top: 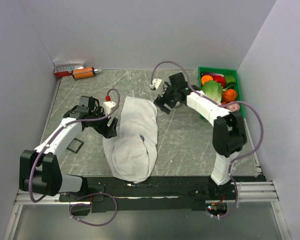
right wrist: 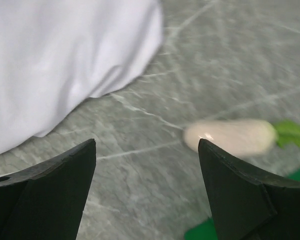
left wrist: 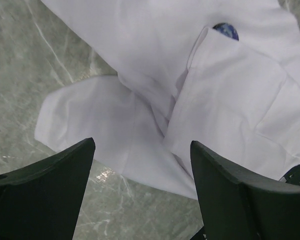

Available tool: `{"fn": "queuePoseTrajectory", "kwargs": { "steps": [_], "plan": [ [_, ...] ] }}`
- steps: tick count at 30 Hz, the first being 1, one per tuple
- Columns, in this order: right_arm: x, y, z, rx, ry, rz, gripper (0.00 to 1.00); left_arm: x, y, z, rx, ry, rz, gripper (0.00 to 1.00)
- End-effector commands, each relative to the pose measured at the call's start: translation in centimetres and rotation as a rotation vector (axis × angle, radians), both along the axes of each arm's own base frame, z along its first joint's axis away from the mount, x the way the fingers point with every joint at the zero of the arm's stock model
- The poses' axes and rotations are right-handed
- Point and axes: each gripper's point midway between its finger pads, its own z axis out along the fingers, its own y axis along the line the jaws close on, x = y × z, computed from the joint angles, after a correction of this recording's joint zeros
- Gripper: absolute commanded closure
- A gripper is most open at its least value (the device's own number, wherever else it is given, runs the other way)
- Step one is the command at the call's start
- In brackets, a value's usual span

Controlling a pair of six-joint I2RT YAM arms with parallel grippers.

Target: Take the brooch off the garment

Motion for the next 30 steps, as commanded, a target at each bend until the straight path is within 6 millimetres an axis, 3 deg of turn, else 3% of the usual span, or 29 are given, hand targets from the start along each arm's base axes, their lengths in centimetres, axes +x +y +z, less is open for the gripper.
{"fn": "queuePoseTrajectory", "kwargs": {
  "steps": [1,9,13,15,16,17,18,19,21,23,24,25,26,30],
  "plan": [
    [-0.1,3.1,-0.9,-0.014,0.018,0.154,0.12,0.5,0.0,-1.2,0.017,-0.008,-0.021,0.18],
    [-1.1,6.2,-5.6,-0.071,0.053,0.238,0.12,-0.4,-1.0,-4.3,-0.021,0.114,-0.078,0.21],
    [-0.3,6.6,-7.8,-0.108,0.069,0.197,0.14,0.2,-1.2,-5.9,-0.020,0.159,-0.083,0.26],
    [0.7,6.9,-7.5,-0.128,0.054,0.169,0.26,0.4,-1.4,-6.4,-0.023,0.171,-0.092,0.38],
    [0.7,6.7,-8.6,-0.147,0.082,0.148,0.32,0.8,-1.5,-6.2,-0.023,0.167,-0.099,0.46],
    [0.8,6.6,-8.9,-0.161,0.092,0.137,0.52,0.8,-1.5,-6.8,-0.023,0.192,-0.104,0.61],
    [1.3,7.1,-8.2,-0.147,0.091,0.136,0.63,0.9,-1.6,-6.9,-0.022,0.198,-0.110,0.68],
    [0.7,6.6,-9.1,-0.160,0.143,0.117,0.84,1.2,-1.6,-6.7,-0.020,0.201,-0.118,0.73],
    [0.4,6.0,-9.0,-0.157,0.180,0.081,0.95,1.3,-1.6,-6.7,-0.018,0.202,-0.139,0.80],
    [-0.8,4.8,-8.0,-0.133,0.222,0.042,1.00,2.2,-1.0,-5.8,0.018,0.148,-0.165,0.89],
    [-2.5,3.9,-9.0,-0.135,0.270,0.039,1.00,2.5,-0.7,-5.4,0.032,0.131,-0.173,0.90],
    [-3.2,3.3,-7.1,-0.113,0.253,0.028,1.00,3.7,-0.3,-4.6,0.057,0.078,-0.195,0.92],
    [-3.9,2.4,-6.8,-0.108,0.257,0.015,1.00,4.6,0.5,-4.3,0.089,0.053,-0.181,0.93],
    [-10.7,-0.3,-5.6,-0.086,0.370,-0.009,1.00,9.5,2.2,-2.6,0.119,-0.051,-0.126,0.94]
  ]
}}
